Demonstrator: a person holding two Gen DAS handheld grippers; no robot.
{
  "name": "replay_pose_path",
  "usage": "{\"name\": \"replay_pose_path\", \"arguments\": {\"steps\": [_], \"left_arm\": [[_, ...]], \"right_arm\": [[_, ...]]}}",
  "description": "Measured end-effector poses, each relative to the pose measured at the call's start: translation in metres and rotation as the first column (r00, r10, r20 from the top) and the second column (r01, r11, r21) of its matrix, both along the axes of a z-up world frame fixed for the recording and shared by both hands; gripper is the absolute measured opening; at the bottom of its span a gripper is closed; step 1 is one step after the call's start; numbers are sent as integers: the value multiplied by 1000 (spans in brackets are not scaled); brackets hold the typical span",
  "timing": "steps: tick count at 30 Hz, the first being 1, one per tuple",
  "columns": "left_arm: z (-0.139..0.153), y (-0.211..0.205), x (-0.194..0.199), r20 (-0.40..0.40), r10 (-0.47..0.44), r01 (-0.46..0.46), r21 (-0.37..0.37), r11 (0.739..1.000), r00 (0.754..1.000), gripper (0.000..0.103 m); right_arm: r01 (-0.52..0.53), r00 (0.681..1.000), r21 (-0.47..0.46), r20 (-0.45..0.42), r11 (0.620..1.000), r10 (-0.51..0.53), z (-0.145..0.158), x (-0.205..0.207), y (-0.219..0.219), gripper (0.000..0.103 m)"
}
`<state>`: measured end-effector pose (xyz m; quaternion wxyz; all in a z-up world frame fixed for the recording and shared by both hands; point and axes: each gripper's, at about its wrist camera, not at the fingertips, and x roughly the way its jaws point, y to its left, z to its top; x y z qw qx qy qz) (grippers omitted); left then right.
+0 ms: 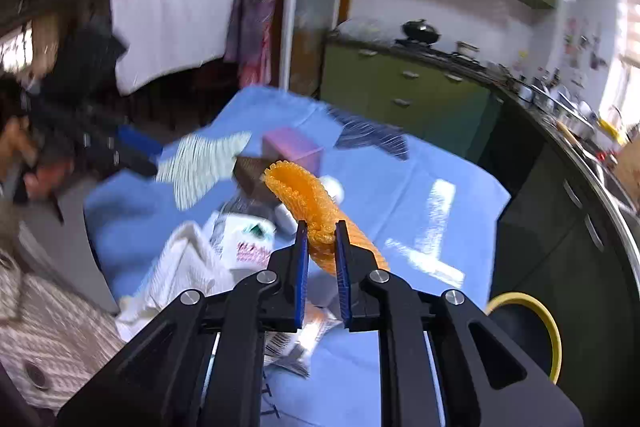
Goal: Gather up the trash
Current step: 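Grasp the orange mesh sleeve with the right gripper, then carry the orange sleeve over the bin and open the right gripper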
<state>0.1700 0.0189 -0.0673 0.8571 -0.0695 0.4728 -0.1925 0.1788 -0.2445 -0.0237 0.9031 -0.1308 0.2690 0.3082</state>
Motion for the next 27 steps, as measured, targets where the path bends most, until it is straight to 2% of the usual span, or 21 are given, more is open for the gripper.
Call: {"name": "replay_pose_path", "arguments": {"steps": [3,6,9,12,15,22,27], "left_arm": [[4,-8,-2,8,-22,22,6,1000,1000,77],[8,-17,-3,12,-47,47,12,999,999,78],[11,-27,-5,16,-71,70,18,997,997,78],[13,-35,-6,20,-90,89,28,996,996,78],[15,-42,-6,21,-99,98,41,994,995,78],[19,-49,-7,22,-105,103,59,993,994,78],[20,-51,-8,21,-104,102,70,992,994,79]], "right_arm": [[81,996,41,29,996,-82,19,-3,-31,13],[191,979,59,56,980,-195,32,-2,-68,13],[331,942,71,37,941,-334,32,10,-113,13],[452,892,70,-33,889,-450,18,32,-158,13],[547,833,62,-145,835,-535,-10,62,-205,13],[638,744,61,-306,768,-594,-69,109,-266,14],[673,699,40,-361,738,-618,-103,136,-283,14]]}}
